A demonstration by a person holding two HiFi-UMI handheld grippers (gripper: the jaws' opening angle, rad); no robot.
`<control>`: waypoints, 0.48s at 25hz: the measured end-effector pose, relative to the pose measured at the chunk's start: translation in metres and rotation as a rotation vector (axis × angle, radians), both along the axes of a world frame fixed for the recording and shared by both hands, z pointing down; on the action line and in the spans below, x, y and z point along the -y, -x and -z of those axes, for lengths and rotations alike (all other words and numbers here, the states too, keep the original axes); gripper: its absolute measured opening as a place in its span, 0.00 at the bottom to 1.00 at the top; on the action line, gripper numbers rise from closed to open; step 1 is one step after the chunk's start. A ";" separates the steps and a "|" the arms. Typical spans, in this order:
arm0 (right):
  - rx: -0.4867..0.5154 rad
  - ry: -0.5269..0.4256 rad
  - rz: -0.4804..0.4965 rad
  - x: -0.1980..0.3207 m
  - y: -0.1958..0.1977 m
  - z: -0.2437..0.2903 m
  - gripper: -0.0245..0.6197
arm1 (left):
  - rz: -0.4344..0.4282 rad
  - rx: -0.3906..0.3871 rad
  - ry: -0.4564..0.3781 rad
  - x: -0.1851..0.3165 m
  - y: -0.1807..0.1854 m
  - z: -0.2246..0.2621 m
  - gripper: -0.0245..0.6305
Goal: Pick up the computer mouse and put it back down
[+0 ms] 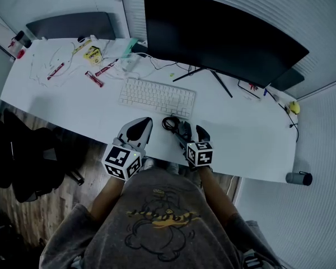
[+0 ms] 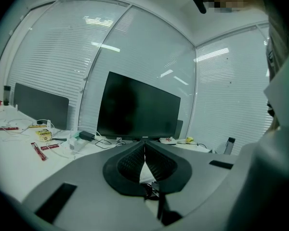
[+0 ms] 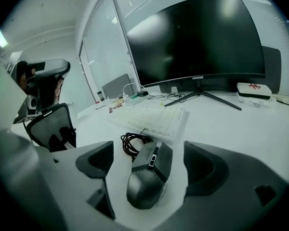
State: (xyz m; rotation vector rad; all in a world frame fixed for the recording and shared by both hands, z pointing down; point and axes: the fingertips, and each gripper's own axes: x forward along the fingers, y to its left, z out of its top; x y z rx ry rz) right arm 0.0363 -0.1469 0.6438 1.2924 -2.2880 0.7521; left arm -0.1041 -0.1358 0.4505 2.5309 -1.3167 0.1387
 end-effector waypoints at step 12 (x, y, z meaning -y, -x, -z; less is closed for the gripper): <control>-0.097 0.091 0.025 0.001 0.005 -0.049 0.64 | 0.039 0.026 0.016 -0.005 0.015 -0.007 0.07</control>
